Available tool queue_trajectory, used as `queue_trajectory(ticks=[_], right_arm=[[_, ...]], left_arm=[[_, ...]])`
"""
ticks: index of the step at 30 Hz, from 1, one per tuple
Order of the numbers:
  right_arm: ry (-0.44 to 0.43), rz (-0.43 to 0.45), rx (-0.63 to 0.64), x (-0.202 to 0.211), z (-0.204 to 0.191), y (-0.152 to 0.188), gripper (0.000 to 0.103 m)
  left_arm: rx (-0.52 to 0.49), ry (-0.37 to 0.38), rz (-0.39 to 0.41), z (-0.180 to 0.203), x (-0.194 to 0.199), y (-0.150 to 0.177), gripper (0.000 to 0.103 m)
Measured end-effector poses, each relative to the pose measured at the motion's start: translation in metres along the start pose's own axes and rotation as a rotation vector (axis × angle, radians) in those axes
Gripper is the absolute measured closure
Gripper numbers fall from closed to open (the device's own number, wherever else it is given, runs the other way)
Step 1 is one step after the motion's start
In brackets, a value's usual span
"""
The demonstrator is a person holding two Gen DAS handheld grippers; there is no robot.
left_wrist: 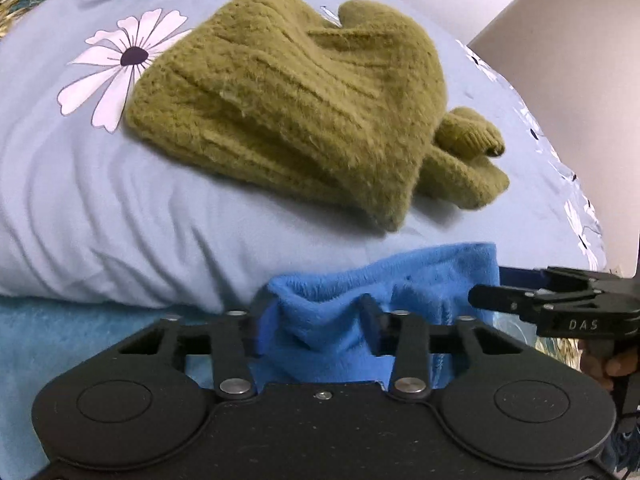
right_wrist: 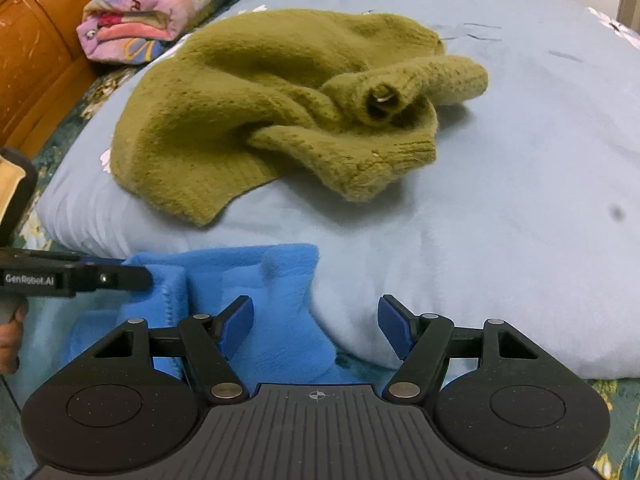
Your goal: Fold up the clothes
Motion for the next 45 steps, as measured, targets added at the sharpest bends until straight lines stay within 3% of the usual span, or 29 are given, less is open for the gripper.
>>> queue_trajectory(ticks=[3,6,7,8,10,18,26,33,39,45], right_arm=[[-0.027,0.012,-0.037,-0.003,0.005,-0.006,0.044],[-0.074,0.023,-0.067,-0.005,0.005,-0.014,0.059],[-0.084,0.021,-0.069,-0.005,0.003,-0.017,0.076],[-0.089,0.022,-0.062,-0.004,0.000,-0.018,0.088],[-0.095,0.027,-0.040,0.001,-0.006,-0.019,0.091],[-0.121,0.136,0.004,0.062,-0.027,0.005,0.092],[-0.113,0.182,-0.075,0.143,-0.053,0.088,0.092],[-0.103,0.107,-0.175,0.180,-0.087,0.188,0.092],[-0.071,-0.012,-0.321,0.175,-0.100,0.267,0.092],[-0.024,-0.118,-0.392,0.153,-0.100,0.320,0.092]], left_arm=[[-0.024,0.000,0.003,0.004,0.001,-0.007,0.087],[-0.048,0.007,0.027,0.012,0.008,-0.013,0.091],[-0.044,0.013,0.036,0.013,0.010,-0.015,0.092],[-0.041,0.021,0.047,0.014,0.014,-0.017,0.093],[-0.050,0.039,0.071,0.019,0.022,-0.018,0.094],[-0.103,0.087,0.179,0.038,0.082,-0.002,0.095],[-0.123,0.099,0.200,0.053,0.161,0.073,0.095],[-0.105,0.103,0.075,0.051,0.213,0.174,0.095],[-0.068,0.070,-0.116,0.043,0.209,0.254,0.095],[-0.100,0.049,-0.173,0.039,0.202,0.276,0.095]])
Point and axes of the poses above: each gripper's, at about its wrist camera, not at the fingertips, and x roughly against the way its jaws point, z to its right, y to its underside, the point moved 1 cm from there along -x, roughly the way its jaws point, and after that the axes turned 8 degrees about -y, right-handed, at the moved point
